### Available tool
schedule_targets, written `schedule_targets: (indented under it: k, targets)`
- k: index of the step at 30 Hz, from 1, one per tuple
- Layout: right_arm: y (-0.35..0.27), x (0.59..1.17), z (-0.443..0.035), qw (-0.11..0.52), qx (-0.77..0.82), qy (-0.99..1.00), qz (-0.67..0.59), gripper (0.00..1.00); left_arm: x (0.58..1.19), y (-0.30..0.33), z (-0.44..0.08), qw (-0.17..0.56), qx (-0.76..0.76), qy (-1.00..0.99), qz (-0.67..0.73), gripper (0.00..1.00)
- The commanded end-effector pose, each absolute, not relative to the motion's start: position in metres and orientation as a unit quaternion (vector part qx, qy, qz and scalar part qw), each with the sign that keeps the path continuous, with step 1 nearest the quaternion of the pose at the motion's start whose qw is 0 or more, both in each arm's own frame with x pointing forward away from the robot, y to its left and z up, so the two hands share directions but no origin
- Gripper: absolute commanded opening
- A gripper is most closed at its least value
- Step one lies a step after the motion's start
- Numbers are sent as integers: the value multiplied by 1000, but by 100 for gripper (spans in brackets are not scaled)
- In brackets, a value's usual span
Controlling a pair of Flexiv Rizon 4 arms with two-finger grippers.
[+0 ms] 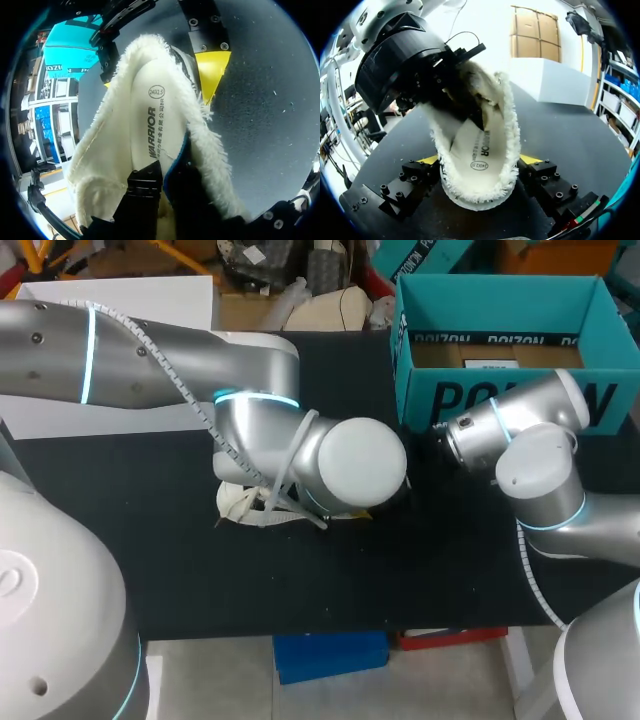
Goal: Take the shoe out of the shoebox, open the shoe tongue, remove and reinsert the insole, then place the shoe into the shoebox
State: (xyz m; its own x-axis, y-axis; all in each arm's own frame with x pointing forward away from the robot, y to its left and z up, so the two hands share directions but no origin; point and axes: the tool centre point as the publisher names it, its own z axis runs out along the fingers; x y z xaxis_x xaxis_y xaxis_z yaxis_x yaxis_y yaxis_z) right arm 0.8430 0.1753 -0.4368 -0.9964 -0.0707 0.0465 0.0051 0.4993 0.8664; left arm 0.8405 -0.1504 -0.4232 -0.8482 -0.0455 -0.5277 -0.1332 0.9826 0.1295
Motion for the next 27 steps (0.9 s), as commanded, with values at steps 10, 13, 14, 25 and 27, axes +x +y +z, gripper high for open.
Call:
schedule_targets:
  k: [10,13,14,25,27]
  targets:
    - [174,843,-439,39,19,-865,-500,0,848,-149,-406,188,18,982,32,0]
    - [174,843,-439,39,19,-865,-500,0,843,-149,-395,182,22,983,27,0]
    - [174,843,-439,39,19,-865,-500,0,842,-149,-392,175,22,984,20,0]
    - [174,843,-439,39,19,-865,-500,0,833,-141,-370,167,4,986,0,0]
    - [174,843,-439,39,19,-865,-500,0,831,-141,-370,164,7,986,-9,0]
